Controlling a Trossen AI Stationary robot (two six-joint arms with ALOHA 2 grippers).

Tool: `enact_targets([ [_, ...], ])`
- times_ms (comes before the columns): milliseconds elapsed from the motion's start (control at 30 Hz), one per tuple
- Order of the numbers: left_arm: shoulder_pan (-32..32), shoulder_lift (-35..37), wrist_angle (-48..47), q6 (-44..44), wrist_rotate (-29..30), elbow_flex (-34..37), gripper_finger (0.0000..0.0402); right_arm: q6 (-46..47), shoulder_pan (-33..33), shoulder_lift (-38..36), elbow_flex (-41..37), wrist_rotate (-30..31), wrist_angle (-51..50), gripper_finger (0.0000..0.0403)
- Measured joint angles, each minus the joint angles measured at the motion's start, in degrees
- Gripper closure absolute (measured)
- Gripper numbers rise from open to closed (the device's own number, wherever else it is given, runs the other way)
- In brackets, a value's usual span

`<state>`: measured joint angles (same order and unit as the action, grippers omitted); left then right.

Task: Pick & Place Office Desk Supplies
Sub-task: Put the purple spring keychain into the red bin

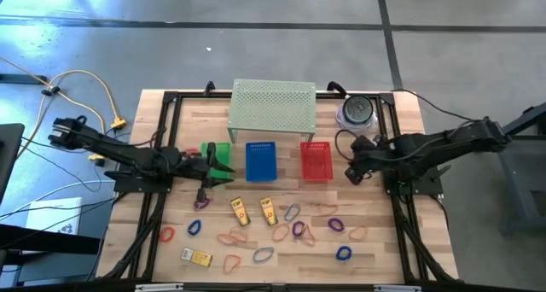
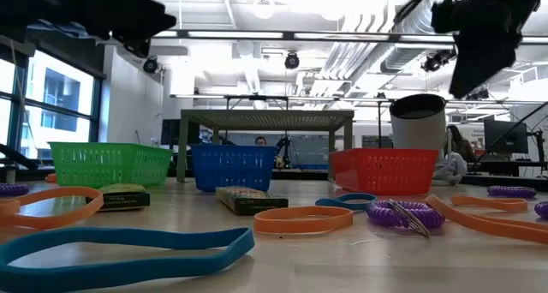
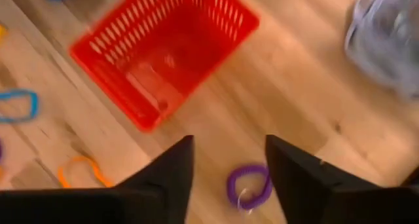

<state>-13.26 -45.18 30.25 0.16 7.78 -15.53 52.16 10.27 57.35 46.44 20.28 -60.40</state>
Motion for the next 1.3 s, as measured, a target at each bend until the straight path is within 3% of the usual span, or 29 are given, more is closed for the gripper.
enact_targets([
  [133, -0.43, -4.42, 5.86, -0.04, 0.01, -0.02, 0.0275, 0.73, -0.21, 4.98, 0.00, -3.77, 0.03, 0.0163],
  [233, -0.43, -6.58, 7.83, -0.09, 0.01, -0.02, 0.0274, 6.01, -0.81, 8.62, 0.00, -7.74, -1.94, 0.0149],
  [467, -0.43, -9.10, 9.08, -5.05, -0.03, -0.04, 0.0274, 10.44, -2.59, 14.09, -2.41, -12.73, -3.61, 0.0156],
  [667, -0.43, -8.83, 14.01, -10.29, -0.49, -0.08, 0.0274, 6.64, -2.81, 16.86, -5.92, -11.35, 0.95, 0.0160],
  [1033, -0.43, -8.93, 13.95, -10.49, -0.56, -0.09, 0.0274, 4.14, -2.81, 24.65, -8.72, -11.77, 9.20, 0.0160],
  [1300, -0.43, -8.93, 13.94, -10.99, -0.53, -0.09, 0.0274, -2.33, -5.53, 28.81, -8.50, -15.97, 11.18, 0.0160],
])
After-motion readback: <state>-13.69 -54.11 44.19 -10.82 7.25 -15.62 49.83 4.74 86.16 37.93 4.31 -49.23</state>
